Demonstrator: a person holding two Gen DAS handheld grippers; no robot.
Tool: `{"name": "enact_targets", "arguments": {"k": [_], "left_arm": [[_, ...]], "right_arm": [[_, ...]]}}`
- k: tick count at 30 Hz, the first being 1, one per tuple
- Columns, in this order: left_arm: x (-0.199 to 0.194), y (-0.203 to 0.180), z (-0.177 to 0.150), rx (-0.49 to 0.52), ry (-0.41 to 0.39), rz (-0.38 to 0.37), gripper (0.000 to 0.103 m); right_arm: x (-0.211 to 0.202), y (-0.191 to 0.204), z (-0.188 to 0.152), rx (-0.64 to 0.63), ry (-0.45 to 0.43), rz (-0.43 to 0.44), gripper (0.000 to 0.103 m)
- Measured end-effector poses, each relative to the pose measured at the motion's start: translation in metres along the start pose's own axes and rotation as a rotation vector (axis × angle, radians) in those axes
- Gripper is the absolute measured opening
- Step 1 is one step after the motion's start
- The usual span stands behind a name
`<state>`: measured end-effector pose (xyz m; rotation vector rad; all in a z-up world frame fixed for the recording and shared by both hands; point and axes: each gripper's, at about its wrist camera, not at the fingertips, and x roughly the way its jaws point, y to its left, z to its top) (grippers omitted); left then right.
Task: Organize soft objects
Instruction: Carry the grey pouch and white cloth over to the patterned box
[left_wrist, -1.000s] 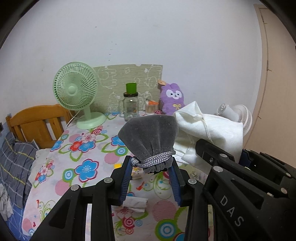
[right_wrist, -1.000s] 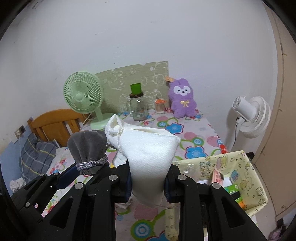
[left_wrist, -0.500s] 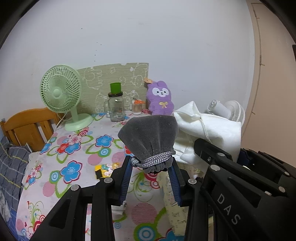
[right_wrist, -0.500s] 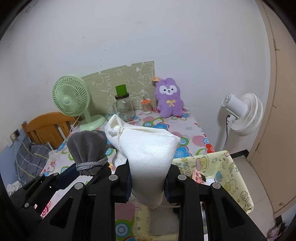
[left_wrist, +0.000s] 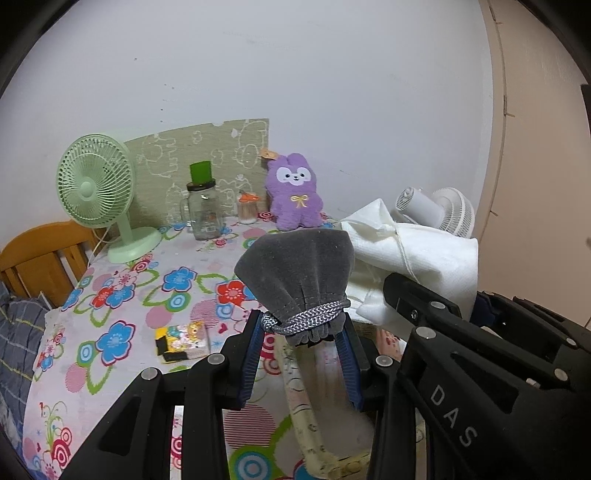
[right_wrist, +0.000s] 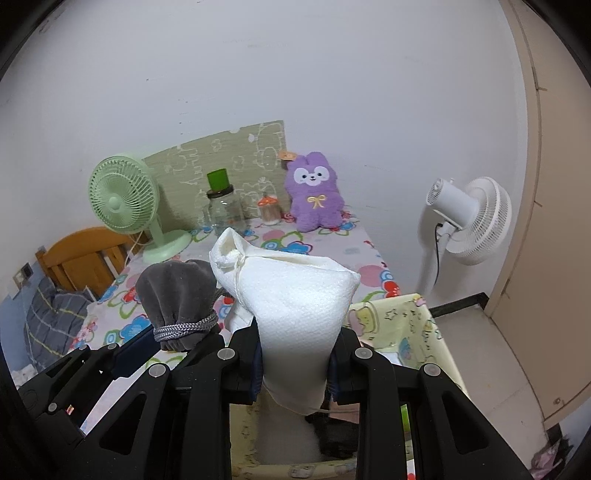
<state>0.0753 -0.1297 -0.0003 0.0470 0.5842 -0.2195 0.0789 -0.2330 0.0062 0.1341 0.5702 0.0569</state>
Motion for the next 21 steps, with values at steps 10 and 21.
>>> {"name": "enact_targets", "arguments": {"k": [10,21], "left_arm": [[0.014,-0.021,-0.004,0.023,0.033,-0.037,0.040],[0.027,-0.039,-0.011,0.057,0.081,-0.081,0.047]], "right_arm": [[0.007,-0.023,-0.007,0.018,0.015,-0.029,0.029],[0.019,-0.050,-0.017,0.059,0.044,-0.066,0.029]]}}
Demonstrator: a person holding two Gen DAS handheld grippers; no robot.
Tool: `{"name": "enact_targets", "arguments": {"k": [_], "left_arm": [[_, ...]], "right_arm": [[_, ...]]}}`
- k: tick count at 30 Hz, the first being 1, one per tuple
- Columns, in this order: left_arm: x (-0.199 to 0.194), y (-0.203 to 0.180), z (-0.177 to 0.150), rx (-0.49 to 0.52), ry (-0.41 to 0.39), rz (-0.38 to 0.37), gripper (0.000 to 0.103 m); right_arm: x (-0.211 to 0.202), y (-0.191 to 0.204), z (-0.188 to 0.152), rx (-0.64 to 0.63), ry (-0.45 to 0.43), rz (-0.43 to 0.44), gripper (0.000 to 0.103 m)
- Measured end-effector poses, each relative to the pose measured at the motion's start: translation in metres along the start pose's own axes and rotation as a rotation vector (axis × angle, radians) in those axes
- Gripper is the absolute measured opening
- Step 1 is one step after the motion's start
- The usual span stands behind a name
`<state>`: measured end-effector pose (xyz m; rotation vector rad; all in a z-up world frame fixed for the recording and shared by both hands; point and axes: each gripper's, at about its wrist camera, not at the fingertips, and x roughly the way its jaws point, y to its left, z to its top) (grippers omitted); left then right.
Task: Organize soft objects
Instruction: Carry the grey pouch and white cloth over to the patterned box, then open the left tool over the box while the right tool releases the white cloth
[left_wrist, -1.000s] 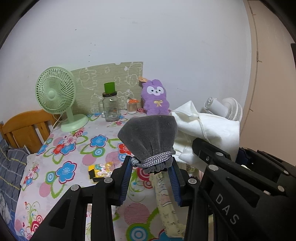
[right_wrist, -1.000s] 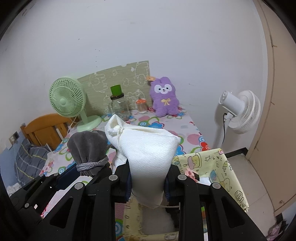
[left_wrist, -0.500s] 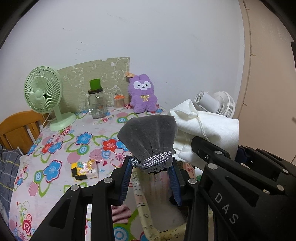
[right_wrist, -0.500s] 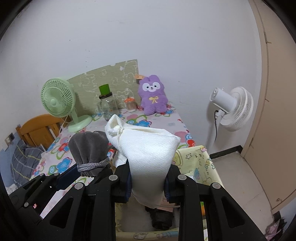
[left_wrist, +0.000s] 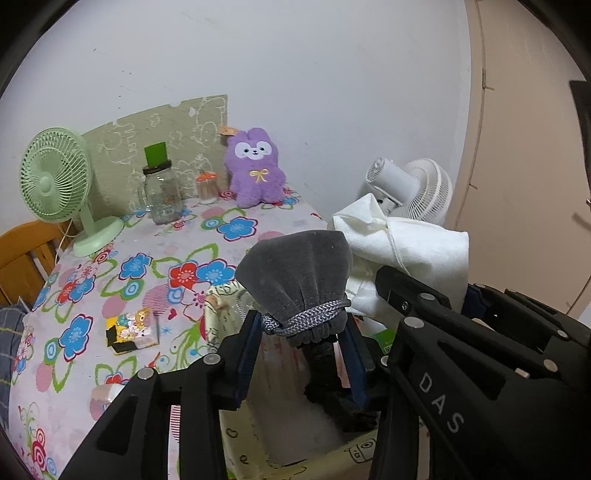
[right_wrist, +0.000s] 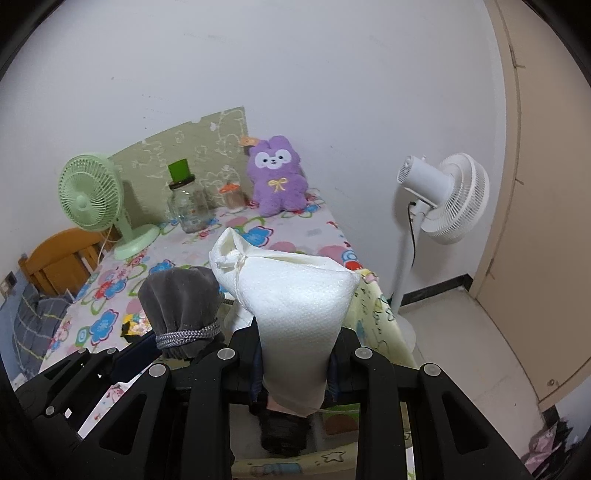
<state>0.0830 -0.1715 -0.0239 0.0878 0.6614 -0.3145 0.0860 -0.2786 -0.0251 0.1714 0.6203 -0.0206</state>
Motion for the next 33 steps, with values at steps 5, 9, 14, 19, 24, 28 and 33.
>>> {"name": "enact_targets", "arguments": {"k": [5,9,14,19,24,28,33], "left_arm": [[0.005,-0.004,-0.001,0.022,0.022,0.009,0.065],[0.007,-0.006,-0.002,0.043,0.034,0.022,0.075],[0.007,-0.005,-0.001,0.046,0.032,0.046,0.085],[0.010,-0.003,-0.002,0.051,0.043,0.066,0.088],[0.013,-0.002,-0.006,0.067,0.061,0.081,0.089],[0.013,-0.002,-0.007,0.069,0.066,0.080,0.089],[0.013,-0.002,-0.007,0.068,0.067,0.081,0.090]], "right_arm": [[0.006,-0.006,-0.003,0.012,0.017,-0.006,0.029],[0.011,-0.010,-0.005,0.021,0.027,-0.010,0.029],[0.014,-0.012,-0.005,0.030,0.032,-0.005,0.029],[0.016,-0.012,-0.005,0.034,0.037,0.006,0.031],[0.020,-0.010,-0.006,0.043,0.051,0.035,0.038],[0.021,-0.008,-0.007,0.040,0.053,0.038,0.056],[0.018,-0.005,-0.008,0.035,0.041,0.036,0.066]]}}
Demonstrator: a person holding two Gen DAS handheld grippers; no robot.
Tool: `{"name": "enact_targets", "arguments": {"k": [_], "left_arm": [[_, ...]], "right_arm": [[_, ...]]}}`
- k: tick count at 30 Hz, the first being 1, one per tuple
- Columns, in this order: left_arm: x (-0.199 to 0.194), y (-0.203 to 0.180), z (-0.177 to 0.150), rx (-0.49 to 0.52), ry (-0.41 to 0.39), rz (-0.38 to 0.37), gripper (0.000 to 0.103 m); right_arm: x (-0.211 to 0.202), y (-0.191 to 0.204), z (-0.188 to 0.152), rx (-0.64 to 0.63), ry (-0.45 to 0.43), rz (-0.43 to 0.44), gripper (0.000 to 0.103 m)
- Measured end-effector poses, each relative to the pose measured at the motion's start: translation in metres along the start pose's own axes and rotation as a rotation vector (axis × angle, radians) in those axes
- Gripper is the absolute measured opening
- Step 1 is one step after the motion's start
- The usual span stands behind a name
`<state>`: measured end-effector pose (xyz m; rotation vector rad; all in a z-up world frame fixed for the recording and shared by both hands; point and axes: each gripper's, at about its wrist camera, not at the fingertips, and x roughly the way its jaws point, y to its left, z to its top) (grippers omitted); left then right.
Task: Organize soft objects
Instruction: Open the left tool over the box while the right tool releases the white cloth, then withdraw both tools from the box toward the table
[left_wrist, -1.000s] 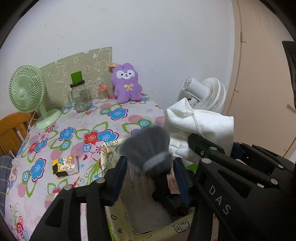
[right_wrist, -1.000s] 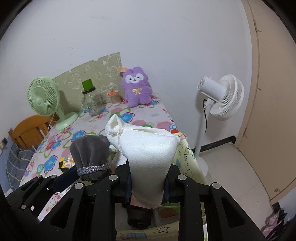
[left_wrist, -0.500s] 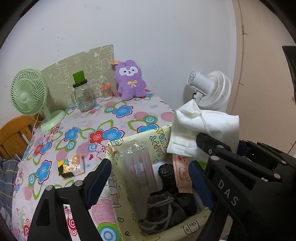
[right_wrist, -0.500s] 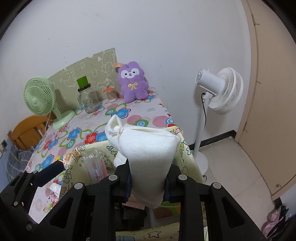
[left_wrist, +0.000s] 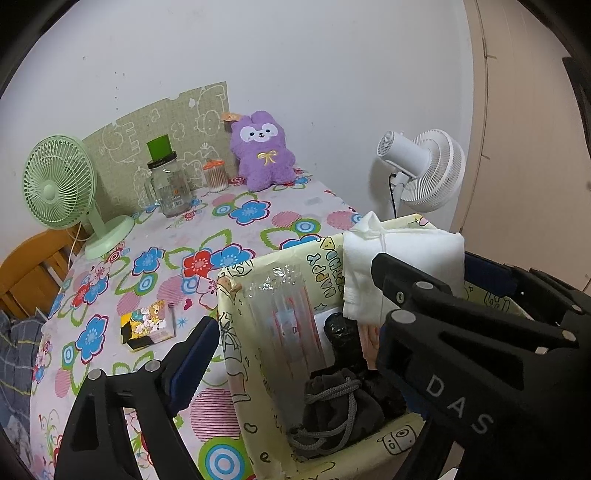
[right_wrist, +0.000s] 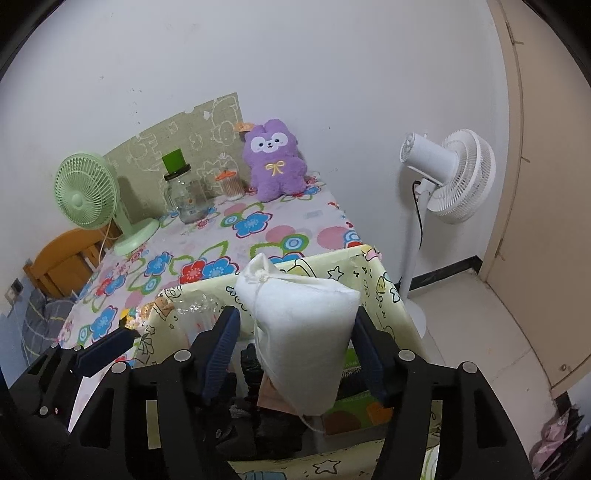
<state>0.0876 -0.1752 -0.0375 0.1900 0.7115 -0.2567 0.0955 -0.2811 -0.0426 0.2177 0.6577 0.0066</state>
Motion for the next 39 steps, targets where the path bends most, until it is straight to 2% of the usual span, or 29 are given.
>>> {"name": "enact_targets", "arguments": {"k": [7,13,28,39], "left_arm": [[-0.005,0.006,-0.002,-0.014,-0.005,-0.001,0.093],[-0.013,0.015,-0.003,-0.038,-0.013,-0.011,0.096],[-0.043,0.040,-0.003,-0.067,-0.079,0.009,0.101],[-0.067,0.066,-0.010,-0.092,-0.118,0.014,0.103]], "right_arm": [[-0.008,0.007,0.000,-0.015,-0.018,-0.004,0.083],[-0.018,0.018,-0.002,-0.044,-0.041,-0.016,0.092],[-0.041,0.048,0.000,-0.070,-0.074,0.000,0.092],[-0.060,0.084,-0.001,-0.109,-0.089,0.022,0.092]]}}
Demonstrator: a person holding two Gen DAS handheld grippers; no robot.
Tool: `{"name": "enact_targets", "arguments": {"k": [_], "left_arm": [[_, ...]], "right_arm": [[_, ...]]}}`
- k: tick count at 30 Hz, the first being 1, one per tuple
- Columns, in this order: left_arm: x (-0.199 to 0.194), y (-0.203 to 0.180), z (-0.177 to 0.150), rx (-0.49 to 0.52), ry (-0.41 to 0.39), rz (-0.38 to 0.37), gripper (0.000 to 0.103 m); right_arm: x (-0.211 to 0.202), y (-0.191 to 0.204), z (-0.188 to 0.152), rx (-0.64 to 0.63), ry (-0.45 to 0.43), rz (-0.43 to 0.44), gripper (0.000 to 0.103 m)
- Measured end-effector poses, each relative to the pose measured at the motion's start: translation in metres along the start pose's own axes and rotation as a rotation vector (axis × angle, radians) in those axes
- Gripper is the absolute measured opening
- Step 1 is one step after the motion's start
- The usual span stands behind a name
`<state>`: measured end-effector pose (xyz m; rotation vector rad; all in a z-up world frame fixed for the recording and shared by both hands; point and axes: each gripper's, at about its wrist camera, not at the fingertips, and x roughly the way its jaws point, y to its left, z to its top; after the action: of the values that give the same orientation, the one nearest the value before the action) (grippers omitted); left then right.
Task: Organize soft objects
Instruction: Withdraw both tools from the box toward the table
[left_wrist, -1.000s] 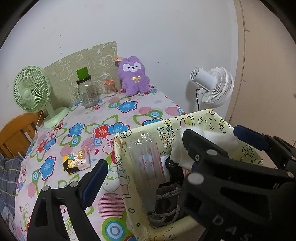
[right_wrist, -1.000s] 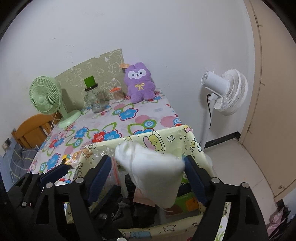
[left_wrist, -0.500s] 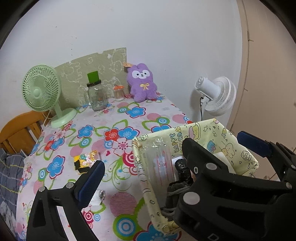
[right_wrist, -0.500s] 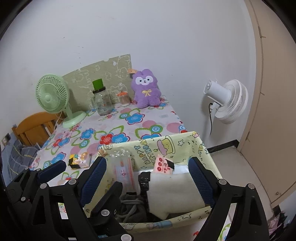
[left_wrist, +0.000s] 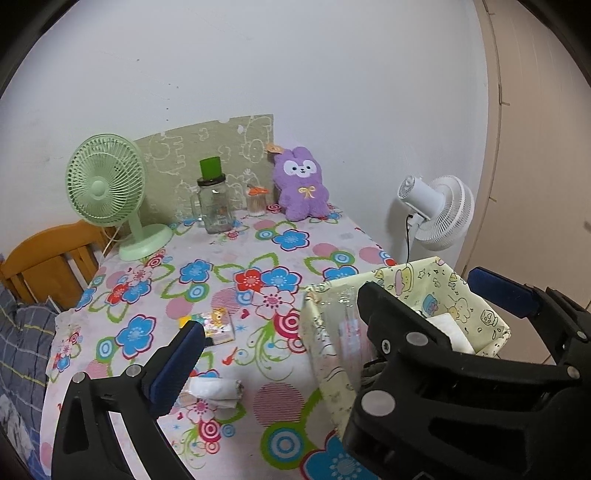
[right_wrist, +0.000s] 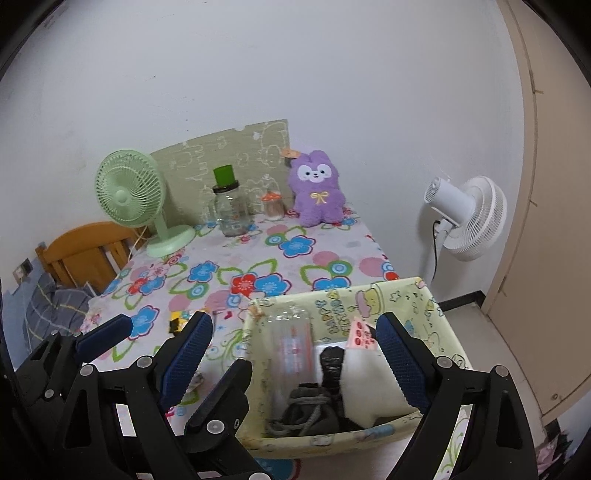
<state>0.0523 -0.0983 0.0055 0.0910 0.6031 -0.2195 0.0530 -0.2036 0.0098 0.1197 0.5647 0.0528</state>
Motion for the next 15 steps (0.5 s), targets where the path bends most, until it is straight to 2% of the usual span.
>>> {"name": "enact_targets", "arguments": {"k": [15], "left_arm": [[-0.019,0.045,-0.011,-0.044,-0.027,0.041,0.103]], "right_arm": [[-0.009,0.048,-0.004,-0.035,-0.037,0.063,0.092]]}}
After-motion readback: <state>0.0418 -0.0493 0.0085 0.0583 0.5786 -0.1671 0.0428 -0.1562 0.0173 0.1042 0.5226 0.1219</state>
